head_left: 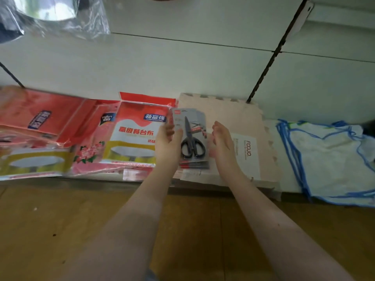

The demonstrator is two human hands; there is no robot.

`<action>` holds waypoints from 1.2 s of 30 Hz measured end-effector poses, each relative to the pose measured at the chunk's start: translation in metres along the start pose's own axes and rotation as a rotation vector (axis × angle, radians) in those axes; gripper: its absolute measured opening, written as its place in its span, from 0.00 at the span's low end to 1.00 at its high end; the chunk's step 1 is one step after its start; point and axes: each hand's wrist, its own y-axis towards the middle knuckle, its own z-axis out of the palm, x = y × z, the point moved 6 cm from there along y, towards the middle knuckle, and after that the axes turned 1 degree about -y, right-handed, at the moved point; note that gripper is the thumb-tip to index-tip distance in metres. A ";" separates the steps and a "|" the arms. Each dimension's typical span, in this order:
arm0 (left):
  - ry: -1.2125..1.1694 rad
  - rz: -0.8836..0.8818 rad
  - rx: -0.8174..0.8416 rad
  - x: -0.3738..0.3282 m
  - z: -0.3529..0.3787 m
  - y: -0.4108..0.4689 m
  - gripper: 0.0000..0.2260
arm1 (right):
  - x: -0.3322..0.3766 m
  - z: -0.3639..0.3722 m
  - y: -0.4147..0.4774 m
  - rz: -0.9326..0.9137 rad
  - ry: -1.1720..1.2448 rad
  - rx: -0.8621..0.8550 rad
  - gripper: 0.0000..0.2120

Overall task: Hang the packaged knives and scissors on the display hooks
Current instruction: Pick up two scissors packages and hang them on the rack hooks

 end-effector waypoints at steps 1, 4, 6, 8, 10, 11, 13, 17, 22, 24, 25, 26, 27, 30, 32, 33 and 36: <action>0.027 -0.046 0.018 0.008 0.001 0.001 0.15 | -0.003 0.002 0.002 0.020 -0.001 0.002 0.19; 0.107 -0.142 0.053 0.028 0.006 0.007 0.18 | -0.017 0.006 0.007 0.079 -0.003 -0.002 0.14; 0.173 -0.164 0.067 0.033 0.009 0.010 0.19 | -0.023 0.007 0.010 0.101 -0.054 -0.012 0.16; 0.206 -0.187 0.085 0.035 0.012 0.011 0.21 | -0.024 0.008 0.014 0.118 -0.027 -0.026 0.17; 0.238 -0.195 0.096 0.036 0.014 0.011 0.21 | -0.023 0.008 0.020 0.150 0.020 -0.043 0.17; 0.254 -0.195 0.099 0.035 0.014 0.011 0.21 | -0.023 0.008 0.024 0.180 0.033 -0.050 0.17; 0.274 -0.185 0.108 0.035 0.015 0.011 0.20 | -0.027 0.009 0.032 0.248 0.021 -0.050 0.20; 0.278 -0.164 0.121 0.033 0.015 0.010 0.20 | -0.028 0.010 0.041 0.340 0.019 -0.024 0.29; 0.252 -0.148 0.172 0.031 0.015 0.008 0.20 | -0.028 0.016 0.047 0.363 0.016 0.097 0.14; 0.223 -0.157 0.198 0.031 0.015 0.007 0.21 | -0.027 0.015 0.047 0.372 0.010 0.101 0.13; 0.204 -0.162 0.210 0.030 0.016 0.005 0.21 | -0.027 0.014 0.047 0.374 0.028 0.103 0.13; 0.181 -0.173 0.221 0.028 0.016 0.004 0.22 | -0.025 0.013 0.046 0.370 0.067 0.115 0.13; 0.154 -0.181 0.222 0.027 0.016 0.003 0.23 | -0.023 0.013 0.044 0.356 0.116 0.136 0.12; 0.033 -0.175 0.182 0.016 0.019 0.003 0.26 | -0.012 0.007 0.035 0.220 0.121 0.106 0.12; -0.064 -0.114 0.171 0.001 0.023 0.002 0.29 | 0.003 0.001 0.026 0.067 0.055 0.051 0.14; -0.118 -0.064 0.168 -0.007 0.026 0.001 0.27 | 0.010 0.001 0.022 -0.017 0.034 0.043 0.16; -0.273 0.044 0.141 -0.031 0.029 -0.001 0.19 | 0.027 0.000 0.012 -0.193 -0.019 0.068 0.19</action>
